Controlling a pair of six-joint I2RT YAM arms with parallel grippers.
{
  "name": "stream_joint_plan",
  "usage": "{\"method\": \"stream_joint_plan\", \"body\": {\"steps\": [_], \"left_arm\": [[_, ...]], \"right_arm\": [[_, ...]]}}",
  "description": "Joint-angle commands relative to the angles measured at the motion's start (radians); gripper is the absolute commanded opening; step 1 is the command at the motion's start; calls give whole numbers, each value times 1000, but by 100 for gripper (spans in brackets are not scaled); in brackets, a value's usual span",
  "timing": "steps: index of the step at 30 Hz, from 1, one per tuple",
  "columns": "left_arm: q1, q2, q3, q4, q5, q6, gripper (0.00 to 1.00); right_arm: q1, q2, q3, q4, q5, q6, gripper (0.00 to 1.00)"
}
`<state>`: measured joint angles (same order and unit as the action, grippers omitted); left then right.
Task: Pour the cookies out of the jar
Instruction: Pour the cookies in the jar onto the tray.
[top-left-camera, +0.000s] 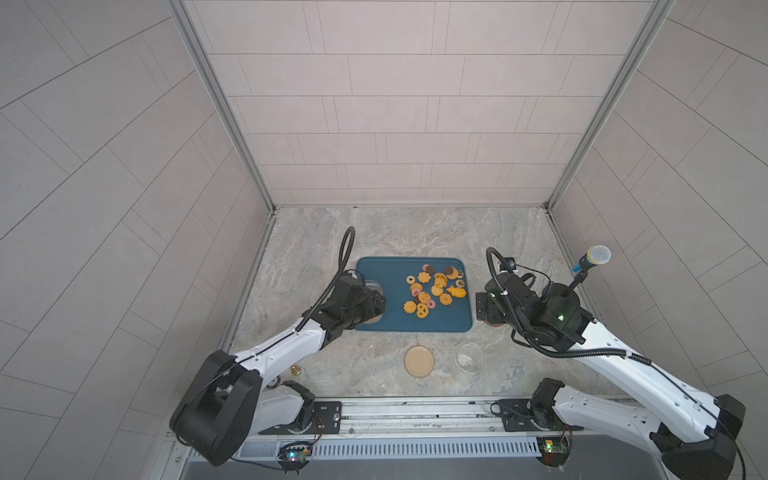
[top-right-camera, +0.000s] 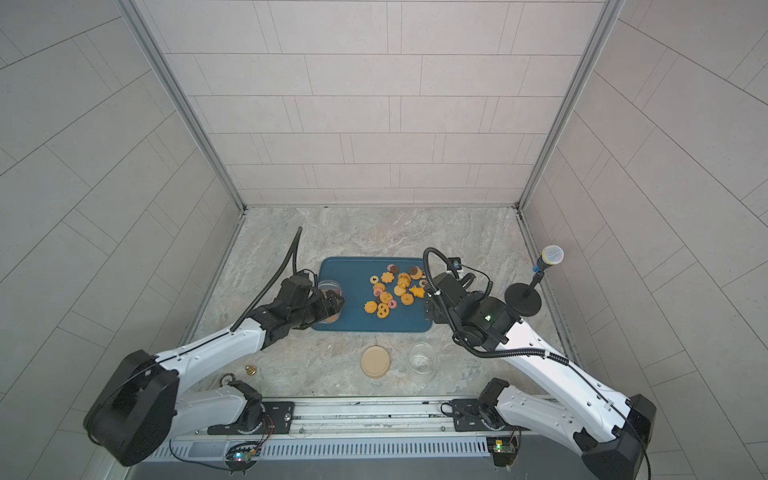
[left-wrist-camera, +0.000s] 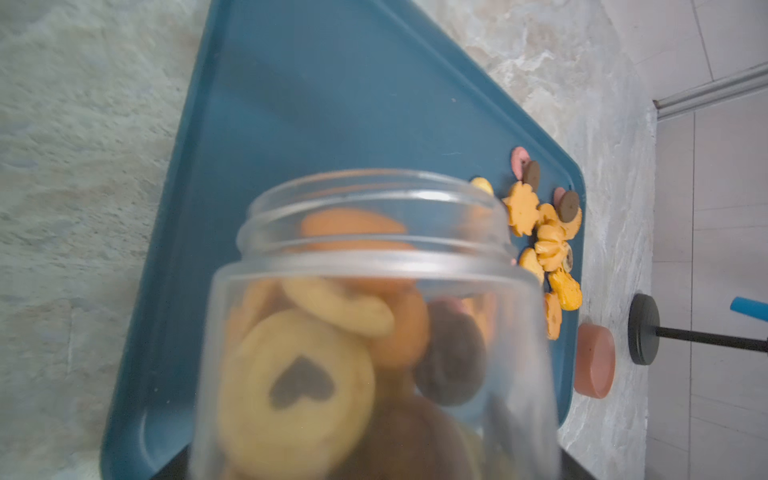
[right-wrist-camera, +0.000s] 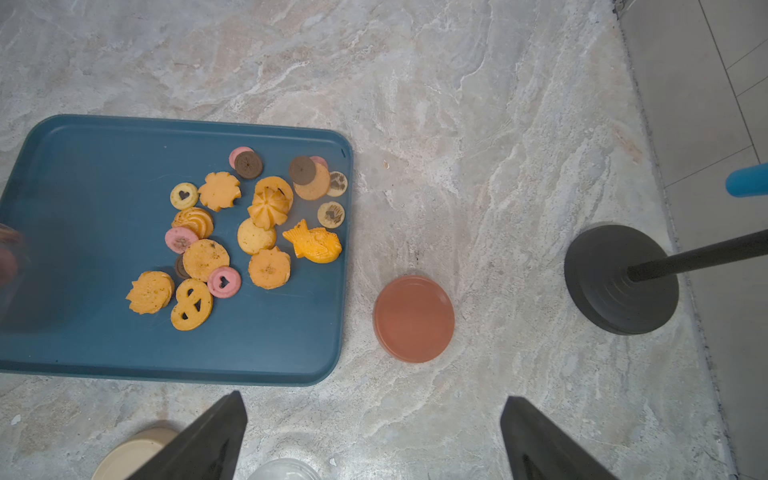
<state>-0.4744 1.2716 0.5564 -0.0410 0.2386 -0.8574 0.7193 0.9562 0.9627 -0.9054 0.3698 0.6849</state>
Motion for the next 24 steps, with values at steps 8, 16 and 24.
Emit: {"method": "stream_joint_plan", "body": {"steps": [8,16,24], "left_arm": [[16,85,109,-36,218,-170,0],[52,3,12,190,266,-623,0],[47,-3,-117,604,208,-1033,0]], "right_arm": [[-14,-21,22,-41,-11,10,100],[-15,-23,21,-43,-12,16,100],[-15,-25,11,-43,-22,25,100]]}}
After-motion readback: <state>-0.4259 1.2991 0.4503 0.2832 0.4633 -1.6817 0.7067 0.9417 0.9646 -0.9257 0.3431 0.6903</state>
